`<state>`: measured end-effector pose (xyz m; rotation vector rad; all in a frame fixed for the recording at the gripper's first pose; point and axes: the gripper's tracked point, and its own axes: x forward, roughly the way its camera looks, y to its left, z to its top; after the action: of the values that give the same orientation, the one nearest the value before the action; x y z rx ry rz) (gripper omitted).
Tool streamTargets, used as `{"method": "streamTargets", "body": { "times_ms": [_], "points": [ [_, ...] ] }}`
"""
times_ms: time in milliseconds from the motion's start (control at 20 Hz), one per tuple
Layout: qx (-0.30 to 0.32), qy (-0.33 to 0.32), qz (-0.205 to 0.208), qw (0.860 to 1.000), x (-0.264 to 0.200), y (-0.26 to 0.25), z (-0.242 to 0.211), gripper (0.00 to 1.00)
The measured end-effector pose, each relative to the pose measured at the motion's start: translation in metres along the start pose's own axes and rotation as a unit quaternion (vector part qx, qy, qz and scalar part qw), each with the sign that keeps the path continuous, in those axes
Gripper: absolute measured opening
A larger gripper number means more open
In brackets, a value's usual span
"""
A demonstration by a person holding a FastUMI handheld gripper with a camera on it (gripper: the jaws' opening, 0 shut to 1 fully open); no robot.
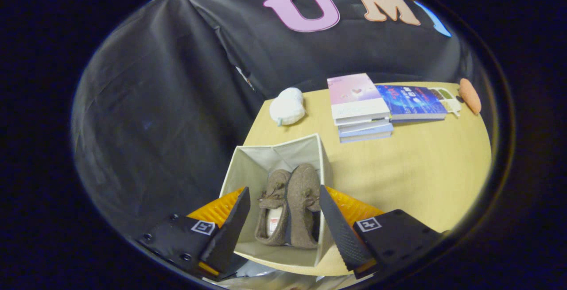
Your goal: Open the storage box then place both shoes into the box .Put the left shoe in first, then the right shoe, with the right side of both shoes facing outward in a uniform manner.
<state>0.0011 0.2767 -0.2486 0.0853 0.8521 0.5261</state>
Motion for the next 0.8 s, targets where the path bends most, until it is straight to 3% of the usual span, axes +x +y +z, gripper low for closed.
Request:
{"method": "streamTargets", "body": {
  "times_ms": [200,400,800],
  "points": [
    [-0.030,-0.058,-0.037,0.997,-0.035,-0.033,0.010,0.99],
    [-0.002,-0.131,-0.059,0.990,-0.076,-0.058,0.025,0.99],
    [-0.024,-0.291,-0.159,0.943,-0.180,-0.111,0.085,0.98]
  ]
}}
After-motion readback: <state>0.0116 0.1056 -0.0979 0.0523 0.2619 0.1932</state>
